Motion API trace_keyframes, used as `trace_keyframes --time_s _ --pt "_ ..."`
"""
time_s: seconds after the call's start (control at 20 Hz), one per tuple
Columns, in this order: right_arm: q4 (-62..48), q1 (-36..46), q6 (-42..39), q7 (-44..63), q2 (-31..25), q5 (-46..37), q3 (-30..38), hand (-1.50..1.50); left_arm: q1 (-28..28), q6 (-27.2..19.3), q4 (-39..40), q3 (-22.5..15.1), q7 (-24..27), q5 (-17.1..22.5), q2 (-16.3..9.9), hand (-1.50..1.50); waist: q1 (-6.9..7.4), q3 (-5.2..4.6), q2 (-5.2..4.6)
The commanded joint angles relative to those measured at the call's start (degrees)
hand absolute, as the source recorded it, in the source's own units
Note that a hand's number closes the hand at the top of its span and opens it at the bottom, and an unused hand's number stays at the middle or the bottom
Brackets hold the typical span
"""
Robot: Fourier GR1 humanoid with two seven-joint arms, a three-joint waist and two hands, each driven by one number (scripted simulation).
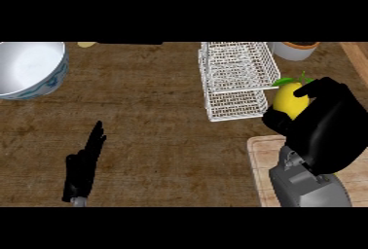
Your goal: Pick the lemon from the cutting board and place it in the tiered basket
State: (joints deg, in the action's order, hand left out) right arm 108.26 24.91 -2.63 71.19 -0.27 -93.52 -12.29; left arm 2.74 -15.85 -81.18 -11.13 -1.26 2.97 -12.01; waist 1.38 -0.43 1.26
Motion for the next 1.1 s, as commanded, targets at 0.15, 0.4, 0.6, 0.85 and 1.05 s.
trace_keyframes --time_s 0.15,0.4,0.6,0.85,1.05 --pt "-1.42 11.92 -10.78 14.02 0.26 -6.41 2.81 1.50 0.88 0.03 0.39 -0.83 -1.24 -0.20 0.51 0.00 1.83 0.02 -0.53" --pt "-5.41 20.25 -14.03 14.02 0.26 -8.51 7.43 1.50 -0.68 0.34 2.02 -0.98 -1.16 -0.59 0.79 0.00 2.46 0.04 -1.18" --pt "-8.83 25.69 -16.78 14.01 0.26 -8.55 12.52 1.50 -1.05 0.48 1.81 -1.23 -1.05 -0.76 1.00 0.00 2.77 0.14 -1.27" --pt "-16.33 32.90 -15.84 14.00 0.26 -7.33 18.75 1.50 -1.72 -0.70 2.64 -2.11 -0.83 -1.73 2.71 0.00 2.68 0.25 -1.77" --pt "-22.84 37.36 -14.12 14.00 0.26 -4.76 21.07 1.50 -2.17 0.47 2.42 -1.90 -1.39 -1.56 1.79 0.00 3.04 0.30 -1.91"
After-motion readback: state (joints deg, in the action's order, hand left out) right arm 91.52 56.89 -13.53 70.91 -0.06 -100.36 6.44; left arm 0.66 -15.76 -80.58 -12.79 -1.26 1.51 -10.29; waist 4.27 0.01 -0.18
